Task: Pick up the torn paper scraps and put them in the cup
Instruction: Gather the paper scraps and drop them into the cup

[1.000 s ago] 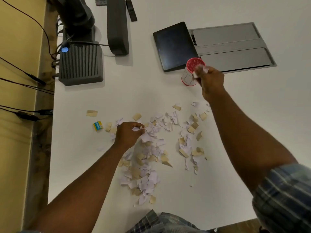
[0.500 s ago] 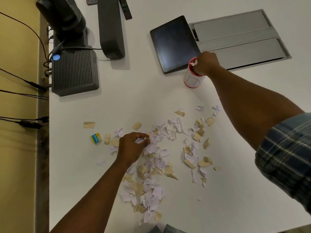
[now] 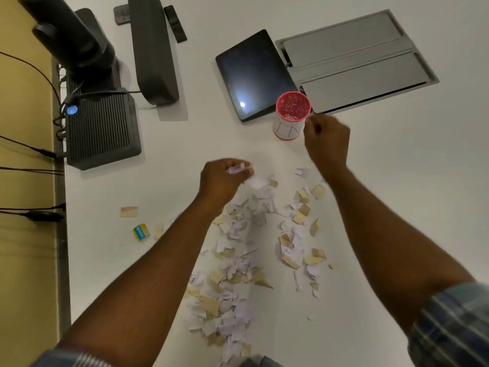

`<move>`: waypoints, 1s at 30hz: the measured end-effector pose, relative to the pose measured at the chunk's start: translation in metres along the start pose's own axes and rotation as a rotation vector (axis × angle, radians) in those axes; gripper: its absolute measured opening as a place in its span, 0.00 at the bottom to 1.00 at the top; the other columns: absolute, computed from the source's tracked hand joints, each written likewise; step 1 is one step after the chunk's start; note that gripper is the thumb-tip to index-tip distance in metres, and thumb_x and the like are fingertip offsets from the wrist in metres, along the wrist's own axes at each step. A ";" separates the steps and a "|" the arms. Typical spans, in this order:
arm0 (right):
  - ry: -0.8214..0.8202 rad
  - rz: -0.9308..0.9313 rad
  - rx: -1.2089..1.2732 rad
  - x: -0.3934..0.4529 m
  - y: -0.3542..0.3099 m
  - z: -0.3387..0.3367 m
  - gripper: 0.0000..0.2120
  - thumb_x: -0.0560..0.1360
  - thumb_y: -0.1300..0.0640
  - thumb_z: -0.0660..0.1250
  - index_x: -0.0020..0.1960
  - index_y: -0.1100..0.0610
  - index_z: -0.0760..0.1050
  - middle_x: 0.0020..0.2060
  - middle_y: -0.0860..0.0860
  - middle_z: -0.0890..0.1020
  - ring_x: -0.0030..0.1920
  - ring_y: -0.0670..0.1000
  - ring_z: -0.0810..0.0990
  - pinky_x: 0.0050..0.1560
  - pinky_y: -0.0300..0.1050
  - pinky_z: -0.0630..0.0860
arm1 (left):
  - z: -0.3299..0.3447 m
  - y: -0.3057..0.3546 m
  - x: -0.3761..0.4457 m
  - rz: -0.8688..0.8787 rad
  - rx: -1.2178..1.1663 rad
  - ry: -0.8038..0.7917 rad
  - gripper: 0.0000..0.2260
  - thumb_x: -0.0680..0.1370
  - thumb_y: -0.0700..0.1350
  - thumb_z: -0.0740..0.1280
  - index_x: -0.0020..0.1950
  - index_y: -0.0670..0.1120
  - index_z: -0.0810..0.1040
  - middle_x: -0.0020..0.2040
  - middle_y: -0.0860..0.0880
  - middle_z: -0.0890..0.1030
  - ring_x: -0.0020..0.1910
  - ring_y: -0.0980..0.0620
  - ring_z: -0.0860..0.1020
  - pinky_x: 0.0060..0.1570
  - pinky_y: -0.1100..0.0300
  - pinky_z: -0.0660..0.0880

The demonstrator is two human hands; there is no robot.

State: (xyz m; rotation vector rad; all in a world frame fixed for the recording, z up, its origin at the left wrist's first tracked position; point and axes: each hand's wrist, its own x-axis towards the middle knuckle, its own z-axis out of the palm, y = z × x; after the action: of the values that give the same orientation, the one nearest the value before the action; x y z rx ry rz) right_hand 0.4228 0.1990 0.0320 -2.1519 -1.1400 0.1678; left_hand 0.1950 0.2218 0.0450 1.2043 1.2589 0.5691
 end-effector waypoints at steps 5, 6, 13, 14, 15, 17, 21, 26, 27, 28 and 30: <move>-0.093 0.096 0.067 -0.082 0.034 0.012 0.11 0.77 0.56 0.63 0.55 0.58 0.80 0.53 0.54 0.83 0.53 0.54 0.80 0.58 0.43 0.70 | 0.044 0.056 0.057 0.128 0.029 0.048 0.06 0.69 0.37 0.75 0.44 0.43 0.83 0.42 0.46 0.82 0.44 0.49 0.80 0.47 0.53 0.81; -0.116 0.093 0.060 -0.093 0.039 0.013 0.11 0.77 0.56 0.64 0.56 0.57 0.80 0.54 0.53 0.83 0.55 0.55 0.79 0.58 0.40 0.68 | 0.053 0.065 0.068 0.183 0.092 0.073 0.06 0.69 0.38 0.75 0.44 0.42 0.83 0.43 0.45 0.82 0.44 0.48 0.80 0.48 0.51 0.81; -0.142 0.054 0.024 -0.134 0.051 0.014 0.12 0.77 0.57 0.65 0.59 0.57 0.78 0.59 0.55 0.80 0.60 0.56 0.76 0.60 0.47 0.72 | 0.106 0.089 0.126 0.682 0.648 0.169 0.07 0.76 0.42 0.67 0.52 0.42 0.81 0.51 0.45 0.80 0.50 0.51 0.79 0.48 0.64 0.76; -0.133 0.045 0.026 -0.136 0.052 0.014 0.12 0.77 0.57 0.65 0.59 0.57 0.78 0.59 0.55 0.80 0.60 0.55 0.76 0.60 0.48 0.72 | 0.112 0.085 0.133 0.714 0.757 0.135 0.09 0.77 0.42 0.66 0.55 0.42 0.80 0.53 0.45 0.79 0.52 0.50 0.78 0.50 0.62 0.76; -0.120 0.044 0.033 -0.138 0.053 0.013 0.12 0.77 0.57 0.65 0.59 0.57 0.78 0.59 0.55 0.80 0.60 0.55 0.76 0.60 0.48 0.73 | 0.117 0.081 0.138 0.741 0.874 0.103 0.10 0.78 0.43 0.65 0.56 0.42 0.79 0.55 0.44 0.78 0.53 0.49 0.77 0.51 0.59 0.76; -0.098 0.065 0.045 -0.140 0.055 0.011 0.12 0.76 0.58 0.66 0.59 0.56 0.79 0.59 0.54 0.80 0.60 0.54 0.76 0.60 0.48 0.74 | 0.126 0.074 0.144 0.784 1.068 0.049 0.12 0.77 0.44 0.67 0.58 0.41 0.78 0.56 0.42 0.78 0.54 0.45 0.77 0.53 0.55 0.76; -0.095 0.084 0.047 -0.139 0.063 0.011 0.12 0.77 0.57 0.65 0.59 0.56 0.79 0.59 0.53 0.81 0.60 0.53 0.76 0.59 0.45 0.73 | 0.137 0.069 0.150 0.665 1.177 -0.051 0.15 0.75 0.41 0.69 0.61 0.43 0.77 0.52 0.46 0.78 0.53 0.49 0.76 0.52 0.59 0.72; -0.226 0.111 0.035 -0.133 0.068 0.015 0.13 0.77 0.55 0.63 0.60 0.56 0.77 0.60 0.52 0.80 0.62 0.53 0.75 0.61 0.43 0.69 | 0.136 0.089 0.159 0.517 1.267 -0.200 0.14 0.76 0.46 0.66 0.57 0.39 0.79 0.56 0.41 0.79 0.56 0.43 0.77 0.52 0.57 0.72; -0.237 0.109 0.032 -0.132 0.068 0.015 0.13 0.77 0.55 0.63 0.60 0.56 0.77 0.59 0.52 0.80 0.62 0.53 0.75 0.61 0.44 0.70 | 0.135 0.095 0.161 0.499 1.268 -0.221 0.15 0.75 0.48 0.67 0.57 0.40 0.79 0.55 0.42 0.80 0.55 0.44 0.77 0.51 0.57 0.72; -0.241 0.099 0.029 -0.130 0.067 0.015 0.14 0.77 0.54 0.63 0.61 0.56 0.77 0.59 0.52 0.80 0.61 0.54 0.75 0.60 0.45 0.71 | 0.133 0.100 0.163 0.471 1.259 -0.230 0.17 0.74 0.50 0.69 0.58 0.41 0.79 0.56 0.42 0.80 0.55 0.45 0.78 0.50 0.57 0.73; -0.235 0.076 0.025 -0.126 0.067 0.015 0.14 0.77 0.54 0.63 0.60 0.56 0.77 0.59 0.53 0.80 0.61 0.54 0.75 0.59 0.46 0.72 | 0.130 0.107 0.165 0.418 1.231 -0.248 0.21 0.71 0.52 0.72 0.60 0.43 0.78 0.56 0.43 0.80 0.55 0.45 0.78 0.48 0.57 0.75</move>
State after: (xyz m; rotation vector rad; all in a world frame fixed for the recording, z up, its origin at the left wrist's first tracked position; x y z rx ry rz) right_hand 0.3861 0.0839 -0.0455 -2.1970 -1.1787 0.4780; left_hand 0.3896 0.3530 0.0565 2.5010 1.1190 -0.1653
